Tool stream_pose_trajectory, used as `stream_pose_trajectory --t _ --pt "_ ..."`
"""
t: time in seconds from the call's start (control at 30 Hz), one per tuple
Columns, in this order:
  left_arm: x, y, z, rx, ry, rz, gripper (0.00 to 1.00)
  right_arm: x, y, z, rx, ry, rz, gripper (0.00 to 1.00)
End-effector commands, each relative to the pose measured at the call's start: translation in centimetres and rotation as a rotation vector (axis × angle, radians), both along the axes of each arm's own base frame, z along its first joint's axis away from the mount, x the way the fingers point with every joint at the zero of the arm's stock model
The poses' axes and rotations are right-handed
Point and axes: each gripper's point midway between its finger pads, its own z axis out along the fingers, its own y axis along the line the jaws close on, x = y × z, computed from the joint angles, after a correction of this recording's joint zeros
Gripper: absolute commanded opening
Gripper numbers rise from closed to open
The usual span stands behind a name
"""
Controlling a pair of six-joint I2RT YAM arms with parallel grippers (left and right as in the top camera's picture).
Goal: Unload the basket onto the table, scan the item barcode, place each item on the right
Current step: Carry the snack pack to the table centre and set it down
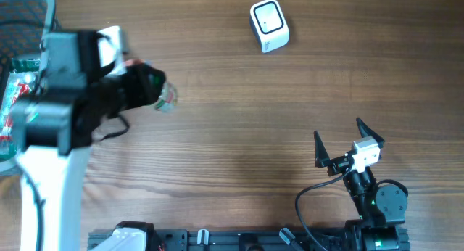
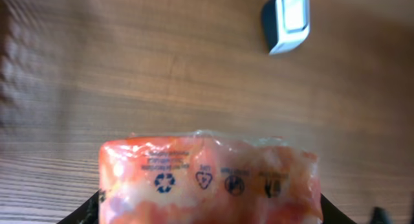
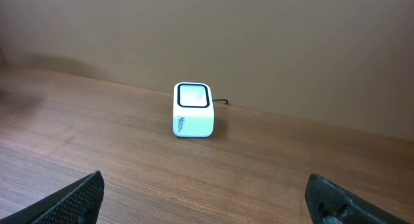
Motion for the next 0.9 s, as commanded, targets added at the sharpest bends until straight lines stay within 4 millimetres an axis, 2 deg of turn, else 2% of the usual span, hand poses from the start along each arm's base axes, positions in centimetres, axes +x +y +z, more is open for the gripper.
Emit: stream_pose_trajectory --t 0.0,0.3,0.5,0.63,0.73,0.87 --pt "2.1 -1.0 -2.8 0.118 0.072 0.053 0.43 0.0 0.1 0.0 -0.008 -0.004 0.007 1.00" --pt "6.3 -7.3 -9.3 0.215 0.114 0.014 0.42 0.0 0.1 0.0 -0.008 -0.004 0.007 1.00" --pt "7.5 -9.2 -14.5 0.202 0.089 0.018 0.41 0.0 0.1 0.0 -0.008 -0.004 0.007 1.00" --pt "7.3 -10.0 -18.2 0.182 0.077 0.012 0.40 0.0 0.1 0.0 -0.008 -0.004 0.008 1.00" --pt "6.3 -11.7 -20.6 0.175 0.063 -0.032 0.40 0.0 0.1 0.0 -0.008 -0.004 0.008 1.00" --pt "5.3 -13.9 -21.6 0.163 0.036 -0.069 0.38 0.0 0.1 0.0 -0.009 -0.004 0.008 1.00"
